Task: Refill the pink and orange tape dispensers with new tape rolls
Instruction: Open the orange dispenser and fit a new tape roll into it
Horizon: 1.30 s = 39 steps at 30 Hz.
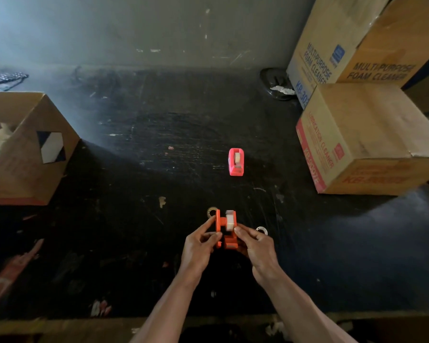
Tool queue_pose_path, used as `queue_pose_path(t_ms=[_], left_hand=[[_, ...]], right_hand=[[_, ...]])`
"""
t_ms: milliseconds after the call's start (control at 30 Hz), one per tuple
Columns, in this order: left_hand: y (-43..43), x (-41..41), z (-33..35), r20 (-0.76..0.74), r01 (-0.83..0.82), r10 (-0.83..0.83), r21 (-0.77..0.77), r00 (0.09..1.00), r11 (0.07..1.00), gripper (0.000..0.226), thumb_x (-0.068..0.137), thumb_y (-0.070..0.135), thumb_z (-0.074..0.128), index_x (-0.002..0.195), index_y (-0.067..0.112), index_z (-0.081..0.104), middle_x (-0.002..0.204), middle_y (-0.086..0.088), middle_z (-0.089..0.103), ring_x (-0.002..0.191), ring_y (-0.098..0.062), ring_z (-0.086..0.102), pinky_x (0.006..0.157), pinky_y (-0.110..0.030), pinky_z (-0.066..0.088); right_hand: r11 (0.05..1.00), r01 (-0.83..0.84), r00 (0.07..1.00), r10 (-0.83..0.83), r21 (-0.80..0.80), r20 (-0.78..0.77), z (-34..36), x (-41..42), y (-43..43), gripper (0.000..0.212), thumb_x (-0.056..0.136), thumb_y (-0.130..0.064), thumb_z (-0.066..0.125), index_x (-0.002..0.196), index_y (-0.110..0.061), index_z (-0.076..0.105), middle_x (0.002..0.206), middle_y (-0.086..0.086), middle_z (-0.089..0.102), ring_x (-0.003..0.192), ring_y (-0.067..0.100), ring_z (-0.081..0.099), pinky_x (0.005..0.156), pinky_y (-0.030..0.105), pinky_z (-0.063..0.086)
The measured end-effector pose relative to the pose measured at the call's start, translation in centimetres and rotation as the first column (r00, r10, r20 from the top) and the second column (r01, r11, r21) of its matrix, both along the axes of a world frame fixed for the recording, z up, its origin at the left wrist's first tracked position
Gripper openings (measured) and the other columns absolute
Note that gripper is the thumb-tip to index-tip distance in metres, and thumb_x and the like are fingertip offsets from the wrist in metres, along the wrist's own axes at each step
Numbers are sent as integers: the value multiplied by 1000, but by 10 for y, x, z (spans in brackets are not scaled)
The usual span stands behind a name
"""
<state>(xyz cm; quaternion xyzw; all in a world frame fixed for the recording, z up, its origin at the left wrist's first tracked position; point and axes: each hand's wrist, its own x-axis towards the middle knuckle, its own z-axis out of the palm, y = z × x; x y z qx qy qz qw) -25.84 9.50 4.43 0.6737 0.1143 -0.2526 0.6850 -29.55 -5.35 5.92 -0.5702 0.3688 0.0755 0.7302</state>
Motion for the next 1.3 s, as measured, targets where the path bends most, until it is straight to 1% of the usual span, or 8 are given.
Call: queue_pose_path(t_ms=[133, 333, 433, 567, 800, 1033, 1133, 1300], left_hand=[[-1, -5, 4, 9, -2, 2, 6, 1000, 1000, 52, 100, 9, 62, 146, 32, 53, 104, -3, 79, 91, -14, 79, 89, -35, 61], [-5, -12, 10, 22, 9, -9, 2, 1000, 1000, 51, 101, 7, 59, 146, 30, 52, 112, -1, 77, 96, -9, 77, 78, -22, 61], [-5, -13, 12, 25, 8, -8, 4, 1000, 1000, 50, 101, 6, 58, 146, 28, 53, 111, -1, 77, 95, -7, 77, 72, -15, 60], [-2, -13, 12, 31, 24, -25, 43, 999, 999, 46, 102, 8, 58, 143, 29, 56, 106, 3, 78, 94, -4, 77, 69, -14, 58], [-1, -10, 9, 73, 33, -40, 104, 997, 994, 44, 101, 9, 60, 143, 24, 57, 103, 6, 77, 89, 0, 75, 68, -13, 56], [1, -7, 5, 110, 36, -49, 118, 993, 992, 45, 101, 4, 58, 143, 19, 56, 103, 7, 76, 89, 2, 75, 72, -11, 57], [0, -5, 2, 124, 42, -57, 122, 991, 992, 45, 101, 2, 57, 144, 14, 55, 101, 7, 76, 89, 3, 75, 73, -11, 56], [-1, -4, -4, 120, 51, -71, 159, 990, 986, 45, 101, 4, 58, 144, 17, 55, 100, 7, 75, 83, 8, 74, 69, -7, 54]], right_hand=[[1000, 11, 1000, -11, -17, 0, 4, -3, 0, 15, 97, -14, 69, 109, -16, 78, 87, 0, 84, 84, 14, 81, 84, 35, 61], [1000, -14, 1000, 14, -23, 14, 8, -6, 4, 14, 98, -15, 67, 108, -19, 76, 87, -3, 83, 84, 11, 80, 79, 30, 59], [1000, -10, 1000, 11, -30, 19, 10, -6, 5, 15, 98, -16, 68, 109, -19, 76, 87, -4, 83, 83, 9, 80, 76, 27, 58], [999, -5, 1000, 6, -35, 30, 12, -6, 4, 13, 98, -16, 67, 105, -21, 77, 83, -7, 82, 79, 4, 79, 70, 22, 56], [1000, -17, 999, 17, -3, 44, 10, -3, 5, 14, 98, -16, 67, 105, -14, 79, 90, 1, 84, 85, 13, 80, 79, 30, 60], [1000, -12, 999, 11, 15, 40, 7, 1, 8, 14, 98, -17, 67, 105, -13, 79, 90, 2, 83, 83, 11, 80, 72, 25, 58], [1000, -17, 999, 17, -6, 40, 4, 4, 7, 12, 97, -17, 69, 100, -16, 80, 91, 2, 84, 84, 11, 80, 77, 27, 58], [998, -48, 998, 49, -26, 30, -8, 5, 5, 16, 98, -19, 67, 107, -16, 80, 95, 1, 83, 90, 13, 80, 88, 34, 60]])
